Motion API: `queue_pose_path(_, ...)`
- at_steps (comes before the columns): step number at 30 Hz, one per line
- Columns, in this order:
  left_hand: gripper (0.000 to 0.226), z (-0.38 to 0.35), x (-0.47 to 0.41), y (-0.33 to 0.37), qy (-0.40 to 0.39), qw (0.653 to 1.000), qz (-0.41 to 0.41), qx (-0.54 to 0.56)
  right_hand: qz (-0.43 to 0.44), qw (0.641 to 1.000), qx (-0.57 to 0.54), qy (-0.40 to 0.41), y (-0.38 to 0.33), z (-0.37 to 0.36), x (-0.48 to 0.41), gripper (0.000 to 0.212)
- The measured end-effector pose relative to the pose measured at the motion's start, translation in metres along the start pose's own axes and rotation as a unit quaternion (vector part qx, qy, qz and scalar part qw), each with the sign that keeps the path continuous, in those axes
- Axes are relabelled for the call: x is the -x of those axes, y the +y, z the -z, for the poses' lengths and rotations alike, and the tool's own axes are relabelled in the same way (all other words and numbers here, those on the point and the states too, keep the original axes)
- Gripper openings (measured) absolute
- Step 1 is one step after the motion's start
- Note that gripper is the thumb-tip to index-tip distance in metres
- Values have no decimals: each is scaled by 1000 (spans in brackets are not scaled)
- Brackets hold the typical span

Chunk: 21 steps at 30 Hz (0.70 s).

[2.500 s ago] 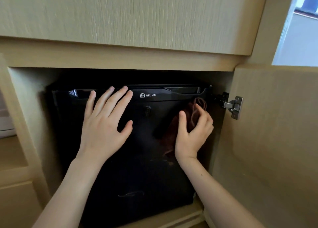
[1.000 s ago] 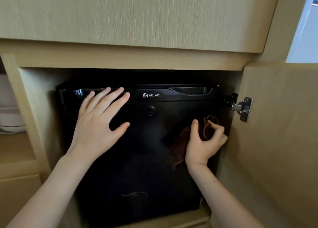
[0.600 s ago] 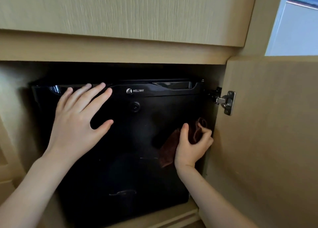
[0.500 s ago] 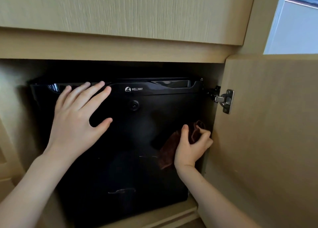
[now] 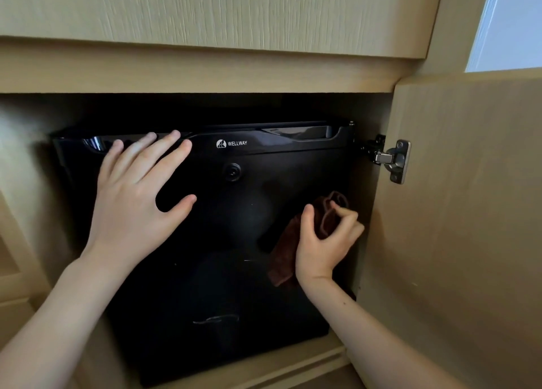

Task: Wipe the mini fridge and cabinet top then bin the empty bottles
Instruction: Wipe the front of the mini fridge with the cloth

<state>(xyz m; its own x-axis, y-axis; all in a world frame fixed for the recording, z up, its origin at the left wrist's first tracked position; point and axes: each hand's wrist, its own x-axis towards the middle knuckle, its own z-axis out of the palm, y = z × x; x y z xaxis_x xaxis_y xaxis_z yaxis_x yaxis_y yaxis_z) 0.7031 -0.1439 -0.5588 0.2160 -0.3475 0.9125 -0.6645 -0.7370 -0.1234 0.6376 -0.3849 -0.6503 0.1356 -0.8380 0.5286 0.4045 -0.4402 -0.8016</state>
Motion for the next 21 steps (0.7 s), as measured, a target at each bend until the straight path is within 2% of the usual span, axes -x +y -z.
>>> queue_pose_path(3,73,1,-1,2,-1,1000,4,4,7,1000,-16,6,-23,-13,-17,32)
queue_pose_path(7,74,1,0,0,-6,1000,-3,3,64,997,-35,33,-59,-35,-36,31)
queue_pose_path(12,74,1,0,-1,-4,1000,-8,4,79,997,-19,3,-41,-28,-19,40)
queue_pose_path(16,74,0,0,0,-1,1000,-2,7,96,995,-1,-34,-26,-17,5,36)
queue_pose_path(21,75,1,0,2,-2,1000,1,6,73,997,-21,-1,-57,-37,-15,31)
